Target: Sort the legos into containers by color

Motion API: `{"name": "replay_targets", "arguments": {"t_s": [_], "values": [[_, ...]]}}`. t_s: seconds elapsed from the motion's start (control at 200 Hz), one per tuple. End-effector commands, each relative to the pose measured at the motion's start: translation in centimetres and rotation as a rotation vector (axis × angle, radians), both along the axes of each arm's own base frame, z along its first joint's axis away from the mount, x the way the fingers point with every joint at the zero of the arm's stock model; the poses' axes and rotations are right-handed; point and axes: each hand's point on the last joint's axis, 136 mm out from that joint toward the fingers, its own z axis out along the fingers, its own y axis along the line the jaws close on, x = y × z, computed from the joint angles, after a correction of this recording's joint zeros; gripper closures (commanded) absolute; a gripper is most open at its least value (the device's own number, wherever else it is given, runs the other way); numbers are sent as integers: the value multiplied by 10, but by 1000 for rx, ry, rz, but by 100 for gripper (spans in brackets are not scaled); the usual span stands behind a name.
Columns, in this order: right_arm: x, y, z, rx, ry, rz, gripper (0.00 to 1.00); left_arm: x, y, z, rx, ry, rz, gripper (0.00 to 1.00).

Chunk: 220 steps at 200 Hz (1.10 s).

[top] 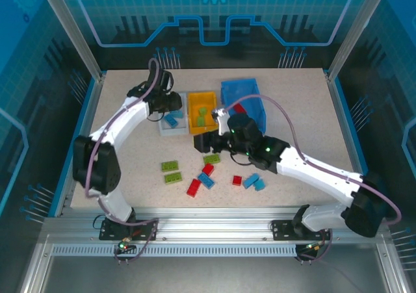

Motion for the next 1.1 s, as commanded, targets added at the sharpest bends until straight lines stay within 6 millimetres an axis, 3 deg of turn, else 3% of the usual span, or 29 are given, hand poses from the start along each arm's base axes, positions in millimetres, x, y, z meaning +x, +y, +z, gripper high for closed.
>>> {"name": "replay_targets", "arguments": {"t_s": [0.0,0.15,0.33,0.4,0.47,0.565,0.825,0.975,1.095], "values": [[16,16,20,36,-34,15,31,26,-2,-22,-86,52,30,74],[23,23,15,49,-14,20,31,52,0,-45,-122,92,67,74],[21,20,3,48,12,18,31,64,3,-67,-155,128,105,72],[21,18,0,48,18,16,31,65,4,-72,-165,138,113,66],[19,17,-2,44,23,17,31,64,3,-73,-178,145,117,53],[17,15,-8,31,33,20,31,61,4,-59,-185,122,115,43],[7,-13,-36,-67,56,-27,32,33,6,9,-231,3,115,40],[1,-43,-54,-191,69,-94,32,-3,-1,50,-292,-69,91,36],[-5,-66,-68,-301,86,-137,33,-46,-18,77,-321,-109,22,34]]}}
